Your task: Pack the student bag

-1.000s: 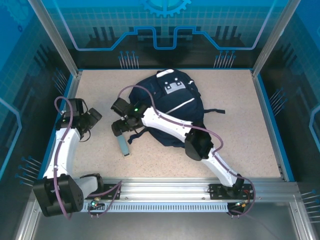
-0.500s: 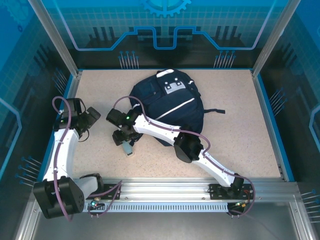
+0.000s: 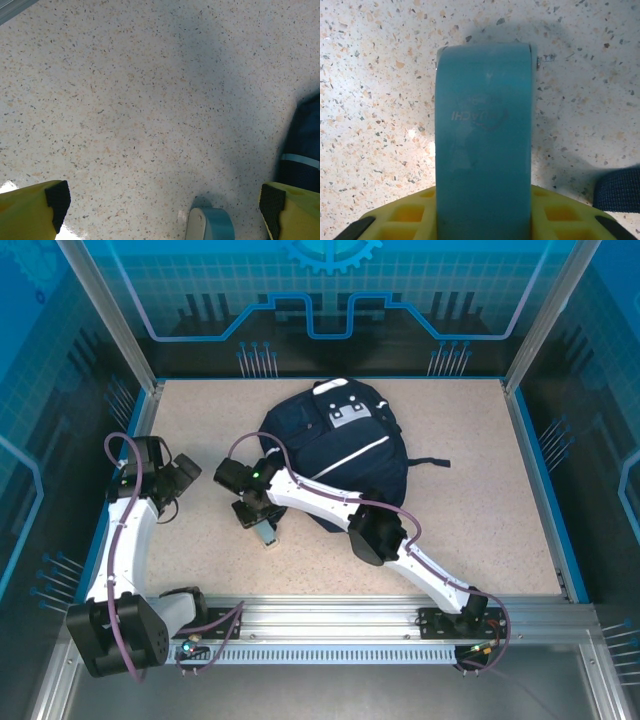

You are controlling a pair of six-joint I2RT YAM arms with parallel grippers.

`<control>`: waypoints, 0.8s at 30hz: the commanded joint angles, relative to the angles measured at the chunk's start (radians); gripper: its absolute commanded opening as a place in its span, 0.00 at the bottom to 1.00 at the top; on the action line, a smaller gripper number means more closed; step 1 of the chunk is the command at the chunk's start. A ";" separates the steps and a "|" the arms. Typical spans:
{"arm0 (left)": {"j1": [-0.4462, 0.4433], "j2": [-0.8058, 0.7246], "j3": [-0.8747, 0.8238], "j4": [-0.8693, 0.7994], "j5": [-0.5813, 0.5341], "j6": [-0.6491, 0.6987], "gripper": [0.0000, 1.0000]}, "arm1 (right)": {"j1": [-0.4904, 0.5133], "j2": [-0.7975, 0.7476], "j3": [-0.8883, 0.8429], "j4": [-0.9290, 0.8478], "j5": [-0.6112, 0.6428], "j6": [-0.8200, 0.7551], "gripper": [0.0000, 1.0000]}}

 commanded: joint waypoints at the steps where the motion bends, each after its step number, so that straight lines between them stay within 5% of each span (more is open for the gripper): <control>1: 0.010 -0.016 0.000 -0.009 0.023 0.016 0.99 | 0.009 -0.056 0.010 -0.036 0.026 -0.015 0.23; 10: 0.010 -0.040 -0.011 0.034 0.100 0.034 0.99 | -0.034 -0.376 -0.218 0.103 -0.009 -0.020 0.21; 16: -0.005 -0.037 -0.030 0.096 0.247 0.079 0.99 | -0.119 -0.631 -0.468 0.235 -0.020 0.004 0.21; 24: -0.324 0.000 0.012 0.167 0.169 0.230 0.99 | -0.310 -0.937 -0.791 0.350 -0.003 0.030 0.21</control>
